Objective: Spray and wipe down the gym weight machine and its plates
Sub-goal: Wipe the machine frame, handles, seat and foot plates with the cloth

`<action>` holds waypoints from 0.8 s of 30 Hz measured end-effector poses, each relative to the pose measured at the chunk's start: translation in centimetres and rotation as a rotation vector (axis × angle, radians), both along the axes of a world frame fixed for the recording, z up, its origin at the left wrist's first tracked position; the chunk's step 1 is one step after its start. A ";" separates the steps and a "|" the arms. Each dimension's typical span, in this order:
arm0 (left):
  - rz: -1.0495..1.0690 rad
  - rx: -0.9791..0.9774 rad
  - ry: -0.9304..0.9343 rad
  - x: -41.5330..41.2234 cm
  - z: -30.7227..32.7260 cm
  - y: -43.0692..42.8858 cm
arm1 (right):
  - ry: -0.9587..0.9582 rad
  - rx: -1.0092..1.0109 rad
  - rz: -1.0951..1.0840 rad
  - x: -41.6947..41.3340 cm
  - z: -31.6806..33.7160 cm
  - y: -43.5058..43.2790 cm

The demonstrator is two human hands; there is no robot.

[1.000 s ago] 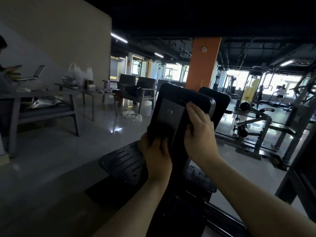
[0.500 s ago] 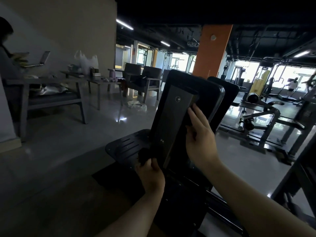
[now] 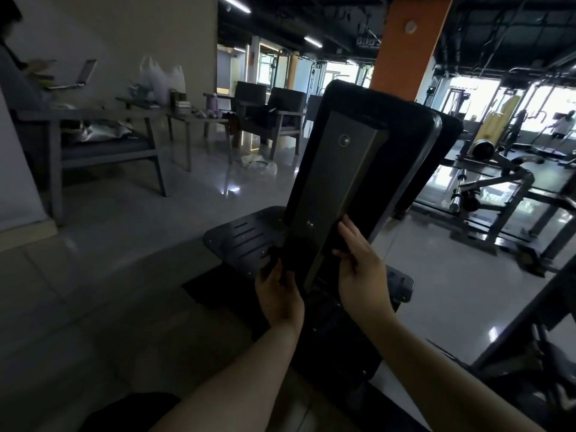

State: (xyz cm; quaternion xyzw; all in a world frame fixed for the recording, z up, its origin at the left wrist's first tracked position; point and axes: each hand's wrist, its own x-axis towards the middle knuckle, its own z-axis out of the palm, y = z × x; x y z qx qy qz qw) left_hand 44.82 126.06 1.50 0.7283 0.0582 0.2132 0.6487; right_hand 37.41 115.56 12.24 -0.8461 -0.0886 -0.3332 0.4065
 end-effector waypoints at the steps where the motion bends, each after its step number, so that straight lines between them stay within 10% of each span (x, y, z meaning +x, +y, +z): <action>1: -0.009 -0.055 0.136 0.1 -1.3 0.6 | 0.008 0.007 -0.002 0.0 -0.8 0.1; 4: -0.029 -0.073 0.252 0.4 -2.8 1.3 | 0.014 0.026 0.000 0.1 -1.9 0.2; 12: -0.060 -0.243 -0.305 0.1 3.6 -0.9 | -0.048 0.067 0.015 0.9 -3.6 0.0; 24: 0.004 -0.310 0.621 1.3 -13.6 0.3 | 0.080 0.203 0.069 0.5 -12.3 1.9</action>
